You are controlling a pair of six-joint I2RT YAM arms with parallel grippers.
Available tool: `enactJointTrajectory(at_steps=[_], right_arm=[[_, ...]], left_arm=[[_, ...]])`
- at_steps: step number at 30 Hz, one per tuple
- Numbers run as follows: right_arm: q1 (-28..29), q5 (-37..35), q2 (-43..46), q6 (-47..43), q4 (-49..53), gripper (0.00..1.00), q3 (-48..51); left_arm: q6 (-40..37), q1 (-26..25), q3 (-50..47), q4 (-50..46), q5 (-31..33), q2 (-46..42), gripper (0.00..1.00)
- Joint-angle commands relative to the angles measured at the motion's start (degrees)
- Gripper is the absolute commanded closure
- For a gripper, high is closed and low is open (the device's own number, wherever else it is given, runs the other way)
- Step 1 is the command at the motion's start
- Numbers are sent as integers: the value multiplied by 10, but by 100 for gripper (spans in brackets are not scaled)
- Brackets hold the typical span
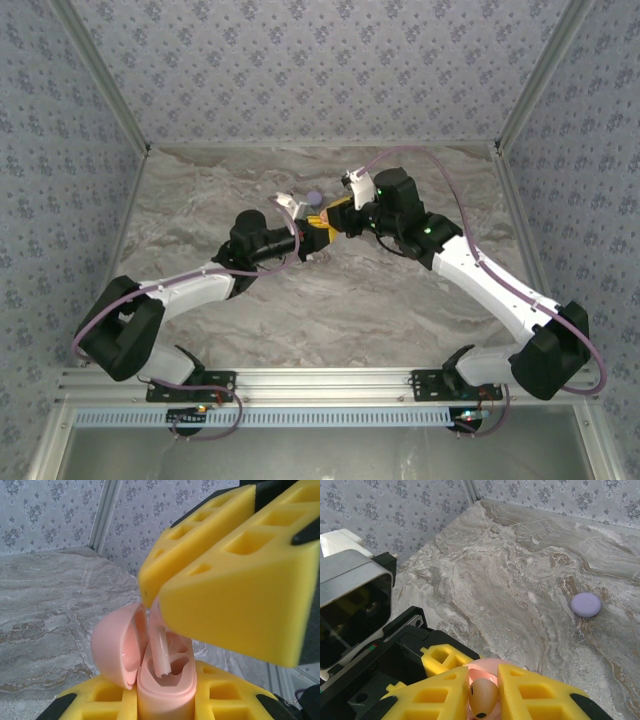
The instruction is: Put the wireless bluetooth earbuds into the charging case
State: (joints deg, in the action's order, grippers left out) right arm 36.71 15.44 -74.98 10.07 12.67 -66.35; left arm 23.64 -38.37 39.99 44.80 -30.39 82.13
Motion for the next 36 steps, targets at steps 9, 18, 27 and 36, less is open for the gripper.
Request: enactJointTrajectory(at_steps=[9, 18, 27, 36], right_arm=[[8, -16, 18, -15, 26, 76, -6], [10, -26, 25, -25, 49, 77, -15], [7, -45, 12, -21, 64, 78, -15], [6, -37, 2, -17, 61, 78, -11]], left_arm=[[-13, -3, 25, -20, 5, -17, 100], [-54, -4, 25, -60, 5, -14, 100], [-59, -4, 31, -76, 8, -10, 100], [-65, -4, 40, -92, -9, 4, 100]])
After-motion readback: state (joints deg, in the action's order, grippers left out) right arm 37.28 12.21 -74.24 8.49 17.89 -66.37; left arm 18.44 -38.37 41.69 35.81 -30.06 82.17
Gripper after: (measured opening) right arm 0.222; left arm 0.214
